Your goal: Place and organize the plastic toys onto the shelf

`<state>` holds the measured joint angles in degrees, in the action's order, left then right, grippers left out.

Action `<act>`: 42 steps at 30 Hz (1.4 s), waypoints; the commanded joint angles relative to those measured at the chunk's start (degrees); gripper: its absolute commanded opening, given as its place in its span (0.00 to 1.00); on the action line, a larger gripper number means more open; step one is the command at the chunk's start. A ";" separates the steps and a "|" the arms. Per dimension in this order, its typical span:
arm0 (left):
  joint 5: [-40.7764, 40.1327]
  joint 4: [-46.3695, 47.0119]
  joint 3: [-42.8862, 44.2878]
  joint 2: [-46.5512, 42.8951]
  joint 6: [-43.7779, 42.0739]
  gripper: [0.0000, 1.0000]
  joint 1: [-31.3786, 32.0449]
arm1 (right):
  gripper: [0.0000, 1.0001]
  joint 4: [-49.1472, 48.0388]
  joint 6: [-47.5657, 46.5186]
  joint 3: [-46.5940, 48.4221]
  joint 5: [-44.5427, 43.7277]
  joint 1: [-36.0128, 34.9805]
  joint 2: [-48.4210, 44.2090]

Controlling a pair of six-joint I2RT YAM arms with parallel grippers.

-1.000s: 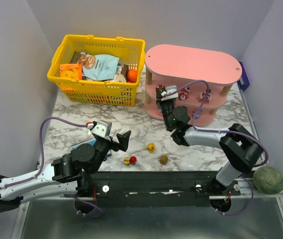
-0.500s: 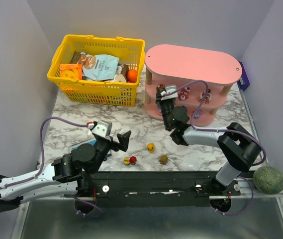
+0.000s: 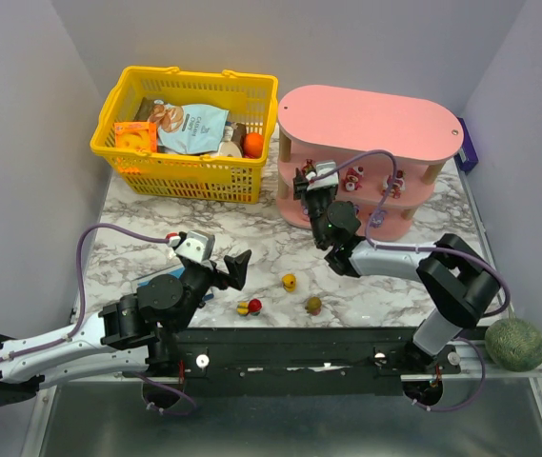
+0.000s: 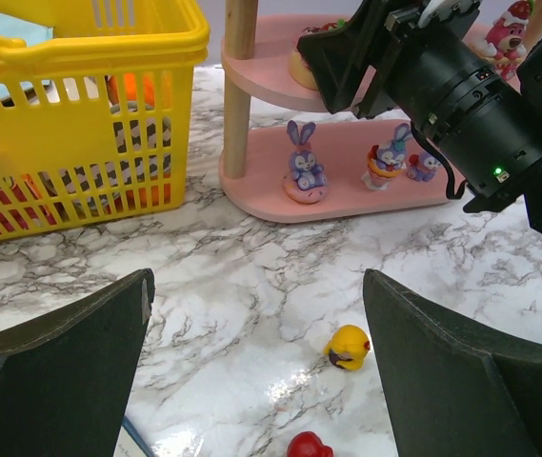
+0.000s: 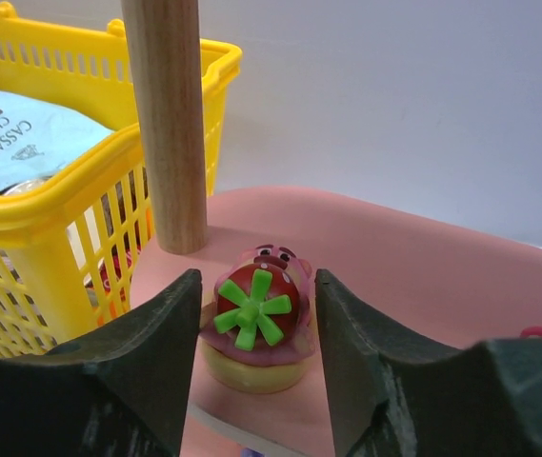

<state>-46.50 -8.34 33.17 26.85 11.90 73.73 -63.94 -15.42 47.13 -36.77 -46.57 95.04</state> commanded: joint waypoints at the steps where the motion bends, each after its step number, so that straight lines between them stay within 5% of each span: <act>1: -0.17 0.34 -0.30 0.04 0.58 0.99 0.00 | 0.66 4.34 2.14 -0.82 0.73 -0.10 -3.72; 16: 0.53 0.96 -0.65 -0.57 0.58 0.99 0.01 | 0.79 14.97 7.77 -0.38 6.44 -0.10 -13.65; 21: 1.15 0.95 -0.65 -0.75 0.49 0.99 0.01 | 0.82 18.76 9.79 -4.06 11.37 -0.10 -23.39; 28: 3.08 -1.94 1.46 0.74 3.55 0.99 0.01 | 0.84 39.02 15.06 -4.42 15.42 -0.02 -36.83; 38: 2.73 -19.05 6.90 -1.09 16.21 0.99 0.01 | 0.84 72.63 32.46 -4.06 17.43 -0.10 -54.60; 42: 1.33 -27.15 7.79 -4.78 23.32 0.99 0.00 | 0.86 82.38 37.91 -6.26 21.03 -0.02 -53.31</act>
<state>-43.22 -23.97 38.81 25.71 25.54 73.73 1.69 14.24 42.70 -19.99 -46.54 40.29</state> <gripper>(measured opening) 0.988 0.847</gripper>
